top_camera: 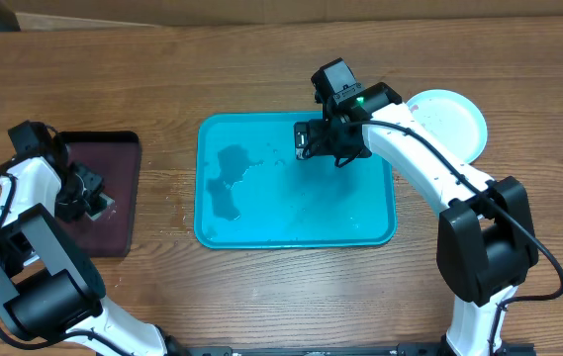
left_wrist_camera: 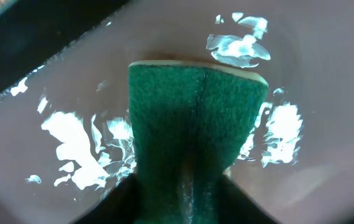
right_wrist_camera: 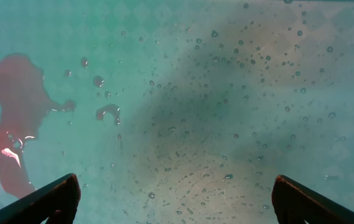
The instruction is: Clean dirty plates on tray and stack at the side
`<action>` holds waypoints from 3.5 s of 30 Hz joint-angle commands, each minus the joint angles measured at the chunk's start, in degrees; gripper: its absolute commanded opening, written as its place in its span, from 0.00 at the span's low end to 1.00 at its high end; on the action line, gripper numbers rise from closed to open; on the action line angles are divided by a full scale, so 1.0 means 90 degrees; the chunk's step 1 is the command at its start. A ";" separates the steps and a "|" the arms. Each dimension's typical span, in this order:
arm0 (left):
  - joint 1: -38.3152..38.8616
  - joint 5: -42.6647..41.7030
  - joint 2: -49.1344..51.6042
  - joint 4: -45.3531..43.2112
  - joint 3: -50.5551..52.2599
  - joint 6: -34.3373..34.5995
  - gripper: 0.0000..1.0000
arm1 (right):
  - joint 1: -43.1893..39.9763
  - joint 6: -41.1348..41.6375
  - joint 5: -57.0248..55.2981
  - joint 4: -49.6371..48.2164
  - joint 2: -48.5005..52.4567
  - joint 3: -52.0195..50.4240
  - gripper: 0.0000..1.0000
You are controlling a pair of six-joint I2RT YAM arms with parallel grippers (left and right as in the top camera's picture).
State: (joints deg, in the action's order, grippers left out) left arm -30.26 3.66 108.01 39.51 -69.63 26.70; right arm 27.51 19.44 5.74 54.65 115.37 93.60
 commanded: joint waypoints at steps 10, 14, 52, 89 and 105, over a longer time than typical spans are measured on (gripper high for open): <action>0.0007 0.0112 -0.0066 -0.0350 0.0539 -0.0068 0.04 | -0.0010 0.0005 -0.0044 -0.0061 -0.0049 -0.0075 1.00; 0.0007 -0.0124 -0.0100 0.0126 0.0019 -0.0087 0.20 | -0.0010 0.0005 -0.0044 -0.0039 -0.0049 -0.0075 1.00; 0.0032 -0.0240 0.0617 -0.0206 0.0002 -0.0109 0.13 | -0.0010 0.0005 -0.0087 -0.0044 -0.0046 -0.0075 1.00; 0.0032 -0.1090 0.0619 0.0039 0.0002 -0.0109 0.58 | -0.0022 0.0002 -0.0306 -0.0500 -0.0041 -0.0529 1.00; 0.0039 -0.1246 0.0619 0.0546 0.0002 -0.0107 1.00 | -0.0022 -0.0168 -0.0304 -0.0503 -0.0041 -0.0532 0.97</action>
State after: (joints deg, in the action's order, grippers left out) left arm -29.89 -6.09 111.22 43.11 -71.42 25.47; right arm 27.46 18.35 3.60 50.54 115.37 88.92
